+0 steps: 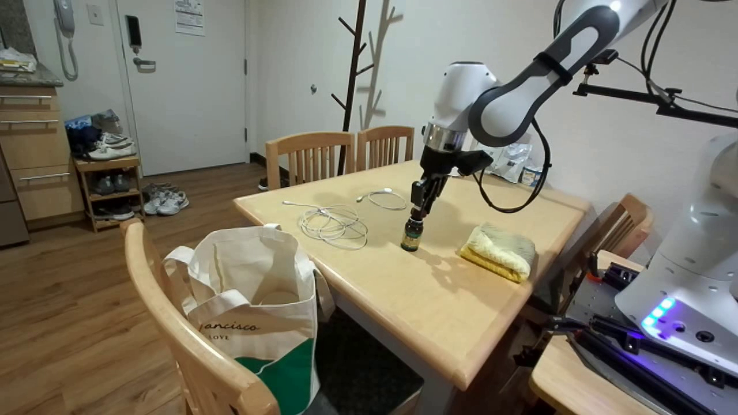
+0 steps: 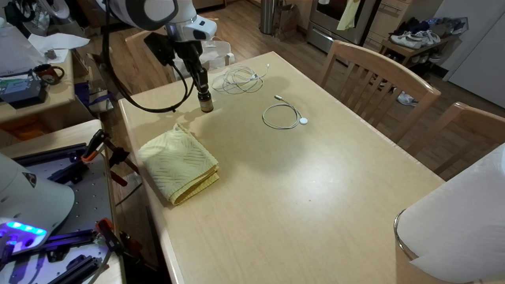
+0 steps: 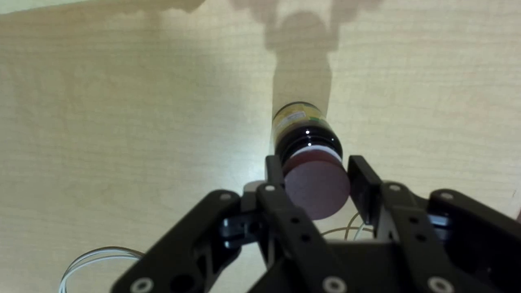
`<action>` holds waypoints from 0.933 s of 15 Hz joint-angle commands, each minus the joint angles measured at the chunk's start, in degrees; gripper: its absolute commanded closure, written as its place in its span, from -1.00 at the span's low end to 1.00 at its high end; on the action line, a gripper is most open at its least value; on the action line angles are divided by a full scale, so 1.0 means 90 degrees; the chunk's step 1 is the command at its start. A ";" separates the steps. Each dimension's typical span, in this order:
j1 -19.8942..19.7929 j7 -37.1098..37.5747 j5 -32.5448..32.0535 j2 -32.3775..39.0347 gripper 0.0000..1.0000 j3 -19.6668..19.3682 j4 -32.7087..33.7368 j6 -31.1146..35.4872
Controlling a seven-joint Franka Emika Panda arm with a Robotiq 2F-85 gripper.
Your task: Pick the lid on the table and put it on the bottle
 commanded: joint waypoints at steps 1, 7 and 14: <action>-0.0018 0.0080 -0.0031 0.0154 0.64 0.0028 0.0155 0.0029; -0.0028 0.0109 0.0067 0.0170 0.64 0.0030 0.0156 -0.0042; -0.0076 -0.0031 0.0294 0.0280 0.64 0.0109 0.0199 -0.0063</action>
